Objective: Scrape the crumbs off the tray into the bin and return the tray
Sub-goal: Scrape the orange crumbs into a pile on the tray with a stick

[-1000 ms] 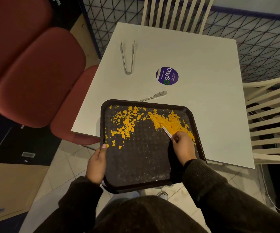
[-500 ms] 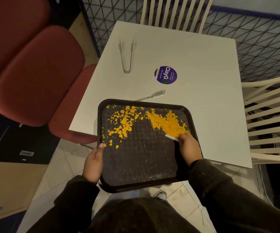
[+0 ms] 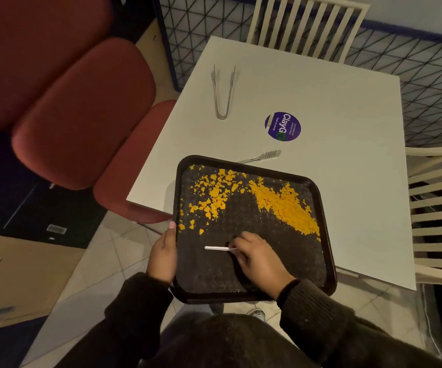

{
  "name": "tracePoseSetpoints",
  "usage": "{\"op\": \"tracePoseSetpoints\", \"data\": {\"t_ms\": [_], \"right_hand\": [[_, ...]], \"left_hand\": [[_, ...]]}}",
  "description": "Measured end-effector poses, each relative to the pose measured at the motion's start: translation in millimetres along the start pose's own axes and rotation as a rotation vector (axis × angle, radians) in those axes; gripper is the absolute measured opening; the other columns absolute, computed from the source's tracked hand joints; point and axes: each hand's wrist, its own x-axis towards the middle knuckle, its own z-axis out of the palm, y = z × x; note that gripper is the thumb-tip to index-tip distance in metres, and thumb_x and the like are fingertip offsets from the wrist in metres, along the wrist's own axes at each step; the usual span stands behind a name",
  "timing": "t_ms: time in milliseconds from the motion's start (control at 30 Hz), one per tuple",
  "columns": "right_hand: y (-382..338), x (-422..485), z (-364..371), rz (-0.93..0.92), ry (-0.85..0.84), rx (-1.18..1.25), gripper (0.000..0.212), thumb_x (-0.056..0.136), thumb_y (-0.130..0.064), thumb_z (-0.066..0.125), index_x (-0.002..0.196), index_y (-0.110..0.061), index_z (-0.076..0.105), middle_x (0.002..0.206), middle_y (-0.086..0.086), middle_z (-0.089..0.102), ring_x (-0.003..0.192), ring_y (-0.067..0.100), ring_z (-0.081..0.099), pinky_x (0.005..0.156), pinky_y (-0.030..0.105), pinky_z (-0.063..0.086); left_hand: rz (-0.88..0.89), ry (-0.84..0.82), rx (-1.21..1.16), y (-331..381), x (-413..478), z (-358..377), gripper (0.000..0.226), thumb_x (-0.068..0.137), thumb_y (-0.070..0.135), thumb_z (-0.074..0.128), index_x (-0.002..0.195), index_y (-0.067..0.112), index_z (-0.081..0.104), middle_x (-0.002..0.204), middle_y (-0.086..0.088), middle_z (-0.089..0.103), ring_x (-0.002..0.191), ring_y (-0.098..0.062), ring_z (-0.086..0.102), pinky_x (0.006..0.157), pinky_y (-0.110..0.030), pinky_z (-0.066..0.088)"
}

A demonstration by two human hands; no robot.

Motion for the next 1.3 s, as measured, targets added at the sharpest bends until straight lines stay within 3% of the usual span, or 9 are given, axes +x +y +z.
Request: {"op": "tracePoseSetpoints", "data": {"t_ms": [100,200,300,433,600,733,900,1067,1300], "right_hand": [[-18.7,15.9,7.2,-0.14,-0.003,-0.019,0.007,0.089,-0.015,0.056,0.095,-0.013,0.06,0.09,0.005,0.059,0.084,0.022,0.054,0.067,0.034,0.044],[-27.4,34.1,6.5,-0.145,0.035,-0.006,0.009,0.088,-0.01,0.056,0.095,-0.011,0.061,0.09,0.008,0.059,0.085,0.024,0.054,0.068,0.037,0.046],[-30.5,52.5,3.0,-0.095,0.069,0.014,0.009,0.089,-0.008,0.054,0.093,-0.008,0.062,0.088,0.009,0.058,0.083,0.025,0.053,0.068,0.037,0.044],[-27.4,63.1,-0.3,0.007,0.093,0.061,0.008,0.089,-0.008,0.051,0.088,-0.01,0.059,0.088,0.006,0.055,0.079,0.02,0.049,0.067,0.028,0.035],[-28.7,44.0,-0.7,0.004,0.052,0.108,0.005,0.087,-0.011,0.055,0.09,-0.014,0.059,0.089,0.001,0.054,0.079,0.015,0.049,0.069,0.027,0.042],[-39.9,22.4,4.0,-0.14,-0.079,0.068,0.01,0.085,-0.011,0.056,0.092,-0.014,0.063,0.09,0.002,0.057,0.085,0.017,0.054,0.072,0.03,0.045],[-45.9,33.5,6.3,-0.093,-0.007,0.096,0.007,0.084,-0.009,0.059,0.088,-0.01,0.065,0.085,0.003,0.055,0.079,0.018,0.053,0.069,0.028,0.043],[-48.3,66.5,3.2,0.041,0.094,0.128,0.007,0.084,-0.007,0.06,0.084,-0.007,0.067,0.082,0.005,0.056,0.077,0.019,0.052,0.071,0.034,0.049],[-45.8,87.5,-4.3,0.267,0.19,0.147,0.008,0.083,-0.009,0.061,0.087,-0.007,0.067,0.086,0.004,0.057,0.074,0.013,0.048,0.068,0.023,0.039]], "left_hand": [[-0.032,-0.011,-0.036,1.9,-2.7,0.0,0.059,0.095,0.051,0.019,0.094,0.016,0.067,0.089,-0.007,0.066,0.084,-0.017,0.06,0.076,-0.024,0.043],[-0.001,-0.015,-0.043,4.3,-6.6,0.5,0.053,0.095,0.051,0.015,0.082,0.031,0.062,0.084,-0.001,0.065,0.08,-0.009,0.059,0.065,-0.018,0.041],[0.012,-0.016,-0.046,4.1,-7.7,-0.3,0.052,0.095,0.05,0.013,0.083,0.034,0.061,0.088,-0.004,0.065,0.083,-0.011,0.06,0.068,-0.02,0.043],[-0.017,-0.053,-0.058,2.8,-7.0,-1.3,0.051,0.093,0.054,0.015,0.088,0.035,0.062,0.094,-0.001,0.067,0.096,-0.017,0.061,0.088,-0.028,0.043],[-0.05,-0.087,-0.103,8.4,-11.0,-4.1,0.051,0.09,0.058,0.016,0.084,0.038,0.062,0.088,0.012,0.066,0.09,-0.006,0.061,0.088,-0.026,0.042],[-0.07,-0.095,-0.126,8.5,-12.4,-5.0,0.08,0.07,0.078,0.019,0.104,0.024,0.067,0.105,-0.005,0.07,0.103,-0.019,0.063,0.1,-0.039,0.046],[-0.08,-0.072,-0.115,7.1,-12.1,-4.7,0.099,0.058,0.091,0.02,0.109,0.02,0.066,0.107,-0.008,0.07,0.103,-0.021,0.064,0.099,-0.044,0.047],[-0.11,-0.054,-0.092,7.7,-12.7,-3.6,0.064,0.075,0.074,0.019,0.089,0.03,0.064,0.099,-0.006,0.069,0.098,-0.02,0.063,0.097,-0.043,0.047],[-0.137,-0.06,-0.062,3.4,-5.3,-4.9,0.055,0.091,0.059,0.017,0.092,0.028,0.061,0.105,-0.009,0.067,0.103,-0.024,0.06,0.099,-0.041,0.045]]}}
